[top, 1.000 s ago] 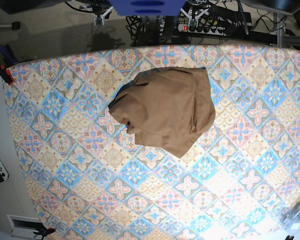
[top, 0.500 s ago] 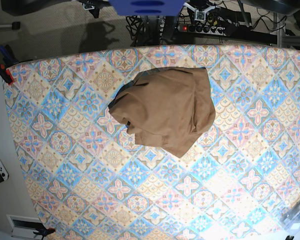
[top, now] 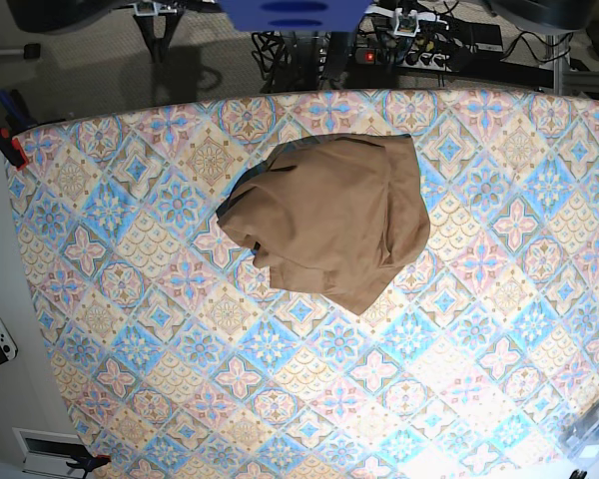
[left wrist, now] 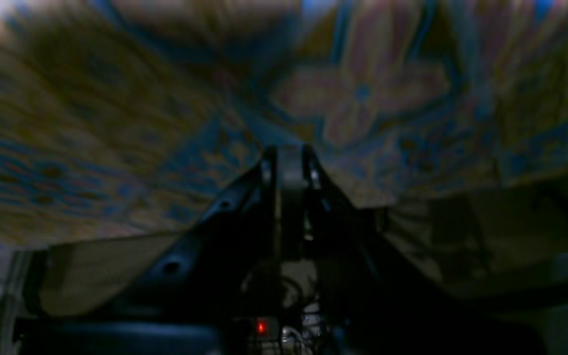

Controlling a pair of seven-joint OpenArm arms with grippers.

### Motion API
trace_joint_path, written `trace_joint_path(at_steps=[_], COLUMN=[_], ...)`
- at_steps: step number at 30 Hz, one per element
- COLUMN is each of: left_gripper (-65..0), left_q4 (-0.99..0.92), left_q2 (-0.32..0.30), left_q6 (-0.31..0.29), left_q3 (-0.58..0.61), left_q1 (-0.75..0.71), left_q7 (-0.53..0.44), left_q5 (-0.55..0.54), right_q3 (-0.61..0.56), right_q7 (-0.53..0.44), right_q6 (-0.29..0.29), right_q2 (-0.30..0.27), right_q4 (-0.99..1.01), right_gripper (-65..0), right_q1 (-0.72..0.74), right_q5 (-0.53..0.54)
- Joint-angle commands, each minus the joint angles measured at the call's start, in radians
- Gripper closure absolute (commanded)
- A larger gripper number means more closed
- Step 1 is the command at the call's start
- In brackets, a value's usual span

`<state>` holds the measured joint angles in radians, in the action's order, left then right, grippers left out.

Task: Layout the t-shirt on the table in an organized manner, then fold the t-shirt properly

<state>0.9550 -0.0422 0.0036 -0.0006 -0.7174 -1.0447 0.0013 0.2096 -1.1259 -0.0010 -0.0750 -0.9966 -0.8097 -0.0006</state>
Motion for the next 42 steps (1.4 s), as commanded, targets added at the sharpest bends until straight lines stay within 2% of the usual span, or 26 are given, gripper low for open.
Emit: trace_joint_path(at_steps=[1,14,17,22,26,31,35,39,42], left_gripper=[0.0,0.0,0.0,0.0,0.0,0.0,0.0,0.0,0.0], left_q4=[0.038,0.516,0.58,0.672,0.835,1.057,1.14,1.142,1.142], left_q2=[0.001,0.008,0.008,0.008,0.008,0.0,0.0,0.0,0.0], left_q6=[-0.001,-0.001,-0.001,0.003,0.003,0.003,0.0,0.0,-0.001], left_q3=[0.004,0.004,0.006,0.001,-0.003,-0.006,-0.043,-0.086,-0.109], left_q1=[-0.035,-0.164,-0.164,-0.158,-0.163,-0.153,-0.126,-0.074,-0.051], left_q7=[-0.027,-0.026,-0.024,-0.007,0.206,0.551,0.798,0.986,1.059], left_q5=[0.001,-0.005,-0.007,-0.008,-0.021,-0.083,-0.088,-0.093,-0.094], right_q3=[0.009,0.023,0.021,0.021,0.018,0.017,0.017,0.021,0.021], right_q7=[-0.029,-0.015,0.068,0.275,0.458,0.639,0.74,0.874,0.933], right_q6=[-0.001,0.002,0.003,0.022,0.1,0.108,0.12,0.252,0.278], right_q2=[-0.004,-0.001,-0.001,-0.006,-0.003,-0.004,-0.007,-0.006,-0.003], right_q4=[-0.052,-0.511,-0.6,-0.752,-0.879,-0.927,-0.936,-0.948,-0.95], right_gripper=[0.0,-0.4,-0.4,-0.3,-0.3,-0.4,-0.5,-0.5,-0.5], right_q1=[-0.033,-0.207,-0.224,-0.244,-0.254,-0.253,-0.215,-0.176,-0.124], right_q5=[0.006,0.003,0.001,0.001,0.001,0.0,-0.002,-0.002,-0.002])
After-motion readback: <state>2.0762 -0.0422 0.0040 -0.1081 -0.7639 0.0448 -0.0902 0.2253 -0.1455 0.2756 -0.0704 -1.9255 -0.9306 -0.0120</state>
